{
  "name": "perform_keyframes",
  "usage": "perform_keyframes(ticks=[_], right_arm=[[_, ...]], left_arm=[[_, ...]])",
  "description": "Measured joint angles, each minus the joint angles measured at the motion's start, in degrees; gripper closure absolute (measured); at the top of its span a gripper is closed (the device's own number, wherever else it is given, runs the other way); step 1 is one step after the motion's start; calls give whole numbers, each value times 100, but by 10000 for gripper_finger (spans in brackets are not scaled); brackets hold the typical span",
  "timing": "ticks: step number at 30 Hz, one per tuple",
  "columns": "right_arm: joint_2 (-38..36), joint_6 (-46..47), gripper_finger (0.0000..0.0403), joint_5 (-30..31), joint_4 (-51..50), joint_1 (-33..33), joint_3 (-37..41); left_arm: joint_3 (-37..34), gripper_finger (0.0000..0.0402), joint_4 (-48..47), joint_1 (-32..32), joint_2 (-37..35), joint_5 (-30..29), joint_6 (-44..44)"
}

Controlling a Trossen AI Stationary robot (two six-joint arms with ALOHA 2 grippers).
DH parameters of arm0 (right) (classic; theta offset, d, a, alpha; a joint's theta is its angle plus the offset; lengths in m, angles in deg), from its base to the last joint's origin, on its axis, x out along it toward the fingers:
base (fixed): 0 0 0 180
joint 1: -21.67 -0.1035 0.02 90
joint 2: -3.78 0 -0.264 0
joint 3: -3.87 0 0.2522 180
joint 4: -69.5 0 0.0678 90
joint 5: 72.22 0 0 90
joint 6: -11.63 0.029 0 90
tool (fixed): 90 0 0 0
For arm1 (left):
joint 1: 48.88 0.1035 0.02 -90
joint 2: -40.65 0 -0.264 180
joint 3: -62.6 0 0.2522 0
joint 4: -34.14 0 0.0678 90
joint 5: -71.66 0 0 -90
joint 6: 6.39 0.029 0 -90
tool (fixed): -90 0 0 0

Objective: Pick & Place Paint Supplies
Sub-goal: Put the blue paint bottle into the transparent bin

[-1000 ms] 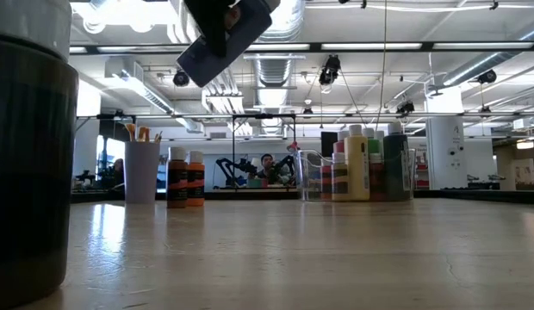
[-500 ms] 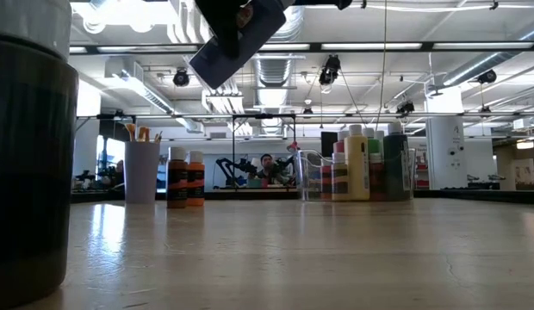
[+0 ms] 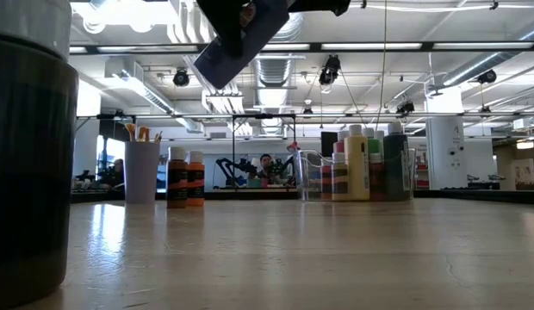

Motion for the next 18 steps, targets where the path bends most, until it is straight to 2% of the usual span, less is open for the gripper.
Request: perform_keyframes(ticks=[10,18], right_arm=[[15,-8,199,-15,18,34,0],[25,-154,259,-37,172,34,4]], left_arm=[[-5,219,0,2,0,-13,-4],[-5,219,4,4,0,-11,-7]])
